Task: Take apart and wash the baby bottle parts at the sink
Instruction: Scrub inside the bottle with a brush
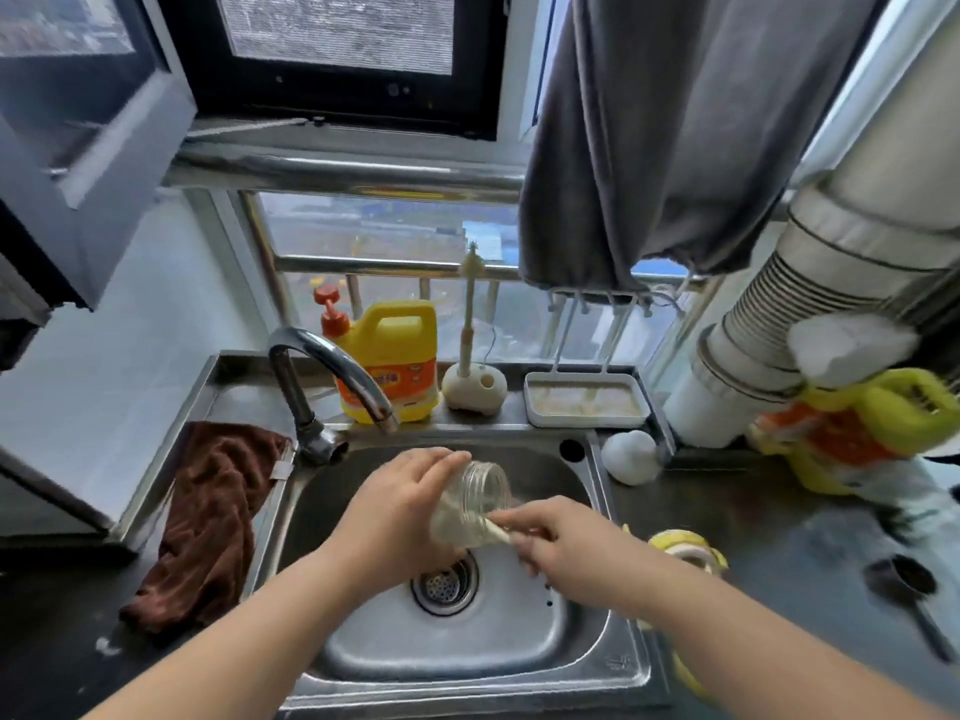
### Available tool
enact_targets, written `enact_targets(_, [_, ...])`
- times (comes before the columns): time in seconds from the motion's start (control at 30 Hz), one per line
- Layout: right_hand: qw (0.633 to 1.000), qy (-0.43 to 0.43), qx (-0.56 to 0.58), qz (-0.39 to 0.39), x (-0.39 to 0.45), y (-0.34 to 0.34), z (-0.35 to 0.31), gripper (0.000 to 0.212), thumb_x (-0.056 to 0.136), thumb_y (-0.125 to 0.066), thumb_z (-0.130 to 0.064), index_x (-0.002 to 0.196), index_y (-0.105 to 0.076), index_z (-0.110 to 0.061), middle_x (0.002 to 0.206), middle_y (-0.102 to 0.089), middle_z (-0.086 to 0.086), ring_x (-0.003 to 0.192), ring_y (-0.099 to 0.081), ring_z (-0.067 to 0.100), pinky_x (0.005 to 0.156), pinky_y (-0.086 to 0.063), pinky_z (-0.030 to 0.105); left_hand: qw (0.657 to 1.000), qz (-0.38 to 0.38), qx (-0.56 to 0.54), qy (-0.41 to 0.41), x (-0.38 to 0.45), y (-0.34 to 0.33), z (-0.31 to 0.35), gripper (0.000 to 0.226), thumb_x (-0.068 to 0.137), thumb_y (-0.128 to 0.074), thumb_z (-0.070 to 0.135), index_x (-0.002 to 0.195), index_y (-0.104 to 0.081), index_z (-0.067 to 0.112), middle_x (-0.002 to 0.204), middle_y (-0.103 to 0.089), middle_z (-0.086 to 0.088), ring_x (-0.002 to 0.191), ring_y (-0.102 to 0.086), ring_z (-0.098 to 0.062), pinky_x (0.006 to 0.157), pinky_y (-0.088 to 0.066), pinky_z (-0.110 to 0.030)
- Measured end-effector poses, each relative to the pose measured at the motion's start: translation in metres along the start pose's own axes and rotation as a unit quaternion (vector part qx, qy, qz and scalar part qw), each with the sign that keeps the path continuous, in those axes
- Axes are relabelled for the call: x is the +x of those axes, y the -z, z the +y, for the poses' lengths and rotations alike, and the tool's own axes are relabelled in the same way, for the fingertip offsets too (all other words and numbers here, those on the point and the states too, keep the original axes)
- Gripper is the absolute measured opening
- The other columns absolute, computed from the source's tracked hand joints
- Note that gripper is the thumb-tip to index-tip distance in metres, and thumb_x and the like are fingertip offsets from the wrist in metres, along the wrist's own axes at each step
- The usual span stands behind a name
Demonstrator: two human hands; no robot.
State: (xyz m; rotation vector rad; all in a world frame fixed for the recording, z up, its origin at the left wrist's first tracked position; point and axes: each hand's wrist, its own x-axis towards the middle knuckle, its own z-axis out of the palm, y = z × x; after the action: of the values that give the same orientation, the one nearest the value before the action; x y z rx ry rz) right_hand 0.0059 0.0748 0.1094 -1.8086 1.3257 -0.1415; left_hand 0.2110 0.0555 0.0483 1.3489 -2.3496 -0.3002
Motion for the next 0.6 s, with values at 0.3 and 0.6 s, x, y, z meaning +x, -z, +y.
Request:
enact_targets(0.3, [0.934, 0.007, -0.355, -0.025, -0.028, 0.019, 0.018, 0.061, 0.089, -0.042, 0.001, 0.139, -0.039, -0.033, 0.082, -0.041, -0.001, 0.083, -0.054, 0.030, 0.058, -0.032, 0.032, 0.989, -0.075, -0.016, -0.125, 0.030, -0.013, 0.010, 0.091, 0.050, -0.079, 0.047, 0.133, -0.049, 0.024, 0.125, -0.057, 0.006, 0.113, -0.056, -0.013, 0.093, -0.047, -0.022])
enact_targets(0.6, [0.867, 0.032, -0.471, 0.160, -0.028, 0.008, 0.036, 0.083, 0.024, -0.087, -0.012, 0.104, -0.074, -0.026, 0.059, -0.052, -0.001, 0.033, -0.043, 0.016, 0.031, -0.021, 0.018, 0.992, -0.068, -0.087, -0.066, 0.038, 0.003, 0.016, 0.096, 0.055, -0.086, 0.040, 0.139, -0.043, 0.023, 0.133, -0.048, 0.009, 0.121, -0.044, -0.009, 0.098, -0.030, -0.014])
